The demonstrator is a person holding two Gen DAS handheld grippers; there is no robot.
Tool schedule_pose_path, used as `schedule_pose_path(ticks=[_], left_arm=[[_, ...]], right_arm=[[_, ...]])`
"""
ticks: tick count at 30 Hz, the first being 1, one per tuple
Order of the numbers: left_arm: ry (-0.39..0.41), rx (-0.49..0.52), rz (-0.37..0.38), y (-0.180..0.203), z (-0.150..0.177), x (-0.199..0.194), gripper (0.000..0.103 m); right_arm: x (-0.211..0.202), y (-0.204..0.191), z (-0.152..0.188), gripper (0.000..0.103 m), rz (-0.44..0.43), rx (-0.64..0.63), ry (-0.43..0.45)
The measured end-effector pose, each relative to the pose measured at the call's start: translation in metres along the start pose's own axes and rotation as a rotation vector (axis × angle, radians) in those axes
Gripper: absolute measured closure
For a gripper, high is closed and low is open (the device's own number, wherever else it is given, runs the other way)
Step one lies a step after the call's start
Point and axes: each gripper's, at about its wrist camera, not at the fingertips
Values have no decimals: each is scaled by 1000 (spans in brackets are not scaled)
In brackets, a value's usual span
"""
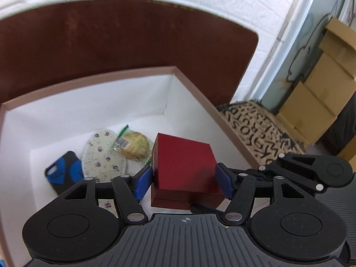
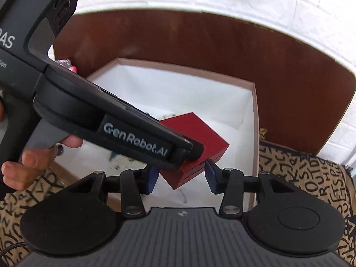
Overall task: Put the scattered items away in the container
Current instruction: 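Carry the red box with the left tool into the cardboard box and release, then withdraw the left tool and reach toward the white-orange medicine box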
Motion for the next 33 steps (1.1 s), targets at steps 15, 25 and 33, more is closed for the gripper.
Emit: schedule_pose_path(ticks=[15,25,33], left_arm=[[55,-13,1,-14,12,-12,6],[110,14,-75,-12,35,-43,4],[152,2,-84,-16,49,-78,4]], right_arm=[[6,-10,6,6,9,-12,0],[-10,-31,6,3,13,1,18],[-29,-56,3,2,17,-30,37]])
Point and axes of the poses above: each gripper's, at about its wrist camera, not at the fingertips, and x roughly the way its jaws point, y to its right, z to its underside, and after that the axes turned 12 degrees about -z, right-handed
